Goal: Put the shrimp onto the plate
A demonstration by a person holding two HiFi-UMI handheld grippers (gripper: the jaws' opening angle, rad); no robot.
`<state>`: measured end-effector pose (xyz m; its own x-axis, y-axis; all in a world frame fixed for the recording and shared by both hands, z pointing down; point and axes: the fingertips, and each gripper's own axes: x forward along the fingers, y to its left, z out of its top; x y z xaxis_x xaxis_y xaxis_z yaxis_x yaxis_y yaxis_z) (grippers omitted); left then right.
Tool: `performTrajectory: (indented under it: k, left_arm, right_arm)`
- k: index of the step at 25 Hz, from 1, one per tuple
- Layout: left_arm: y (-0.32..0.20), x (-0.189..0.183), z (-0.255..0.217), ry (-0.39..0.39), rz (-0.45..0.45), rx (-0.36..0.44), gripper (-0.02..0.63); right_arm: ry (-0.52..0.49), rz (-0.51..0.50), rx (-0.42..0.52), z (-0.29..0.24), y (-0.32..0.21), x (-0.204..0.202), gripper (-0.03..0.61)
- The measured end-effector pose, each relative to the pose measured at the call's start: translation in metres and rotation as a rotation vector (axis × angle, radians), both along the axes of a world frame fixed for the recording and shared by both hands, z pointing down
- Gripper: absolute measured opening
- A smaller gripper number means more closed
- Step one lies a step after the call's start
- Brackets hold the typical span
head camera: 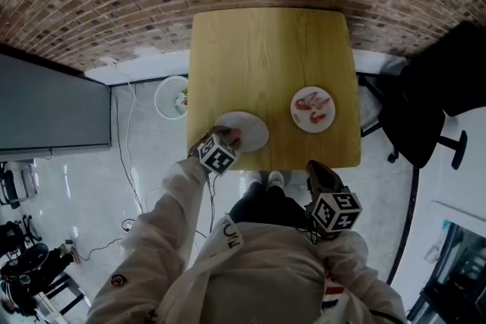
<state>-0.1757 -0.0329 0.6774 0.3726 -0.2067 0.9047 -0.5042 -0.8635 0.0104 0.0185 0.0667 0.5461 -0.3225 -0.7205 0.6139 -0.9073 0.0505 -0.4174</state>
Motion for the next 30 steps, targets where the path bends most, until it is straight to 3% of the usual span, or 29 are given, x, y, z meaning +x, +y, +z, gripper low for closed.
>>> performTrajectory:
  k: [17, 30]
  left_arm:
    - [0.001, 0.0, -0.017, 0.133, -0.086, -0.005, 0.155]
    - [-0.009, 0.052, -0.056, 0.165, -0.044, 0.047, 0.155]
  right_arm:
    - [0.003, 0.089, 0.017, -0.008, 0.03, -0.009, 0.023]
    - [-0.022, 0.122, 0.035, -0.011, 0.027, 0.03, 0.023]
